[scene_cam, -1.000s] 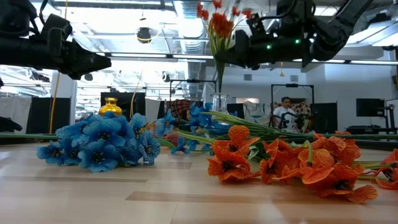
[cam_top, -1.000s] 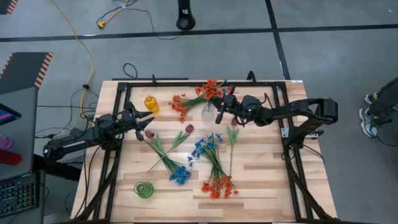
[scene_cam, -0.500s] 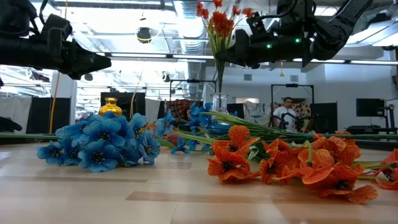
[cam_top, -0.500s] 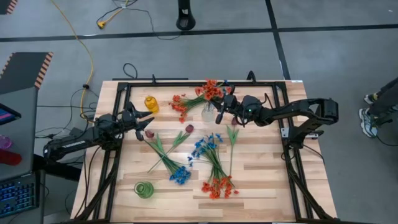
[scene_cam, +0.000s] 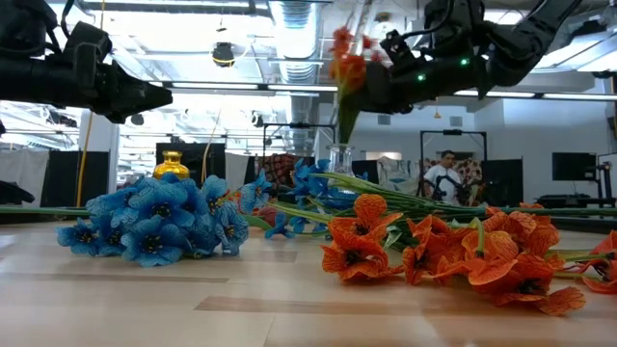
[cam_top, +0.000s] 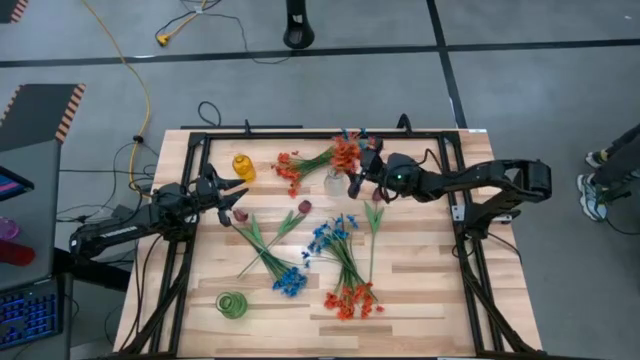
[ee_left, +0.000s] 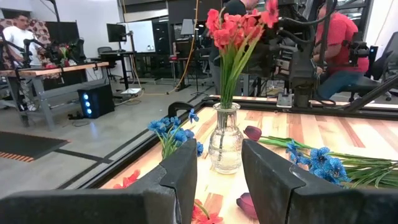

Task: Sort flowers into vase by color
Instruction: Put the right orange flowers into the transparent vase, then put the top orange flowers into the transparent vase

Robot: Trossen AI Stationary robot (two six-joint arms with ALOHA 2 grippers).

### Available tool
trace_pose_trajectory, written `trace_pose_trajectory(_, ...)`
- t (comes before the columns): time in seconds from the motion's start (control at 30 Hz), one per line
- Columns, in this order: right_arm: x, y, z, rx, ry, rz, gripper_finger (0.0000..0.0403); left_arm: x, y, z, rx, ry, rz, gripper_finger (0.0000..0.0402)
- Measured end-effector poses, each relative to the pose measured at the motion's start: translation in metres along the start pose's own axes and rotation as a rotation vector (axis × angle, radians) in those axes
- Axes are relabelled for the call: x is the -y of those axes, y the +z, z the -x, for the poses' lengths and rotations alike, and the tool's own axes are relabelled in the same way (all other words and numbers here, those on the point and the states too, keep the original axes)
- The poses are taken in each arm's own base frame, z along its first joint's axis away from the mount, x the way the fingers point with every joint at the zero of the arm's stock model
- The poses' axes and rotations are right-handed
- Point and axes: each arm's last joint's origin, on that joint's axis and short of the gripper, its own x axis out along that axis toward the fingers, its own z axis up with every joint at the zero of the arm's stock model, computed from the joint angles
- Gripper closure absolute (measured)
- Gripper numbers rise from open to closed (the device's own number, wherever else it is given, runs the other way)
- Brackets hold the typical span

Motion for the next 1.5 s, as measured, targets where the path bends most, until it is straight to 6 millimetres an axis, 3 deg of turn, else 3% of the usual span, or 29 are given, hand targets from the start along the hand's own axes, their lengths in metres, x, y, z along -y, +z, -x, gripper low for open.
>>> trace_pose_trajectory(0.4,0.008,0.002,0.029,-0.255,0.016,-0.020,0.0153,0.000,0.000,0.000,0.001,0.009,0.000,0.0285)
trace_pose_trajectory(0.7,0.014,0.009,0.045,-0.298,0.019,-0.009,0.0152,-0.002,0.007,0.000,0.073,0.077,0.034,0.0279)
trace_pose_trajectory(1.17,0.014,0.010,0.047,-0.297,0.019,-0.009,0.0152,-0.005,0.028,-0.001,0.141,0.154,0.044,0.0158)
trace_pose_trajectory(1.5,0.014,0.010,0.047,-0.298,0.022,-0.009,0.0152,-0.004,0.054,-0.038,-0.083,0.190,-0.079,0.0150)
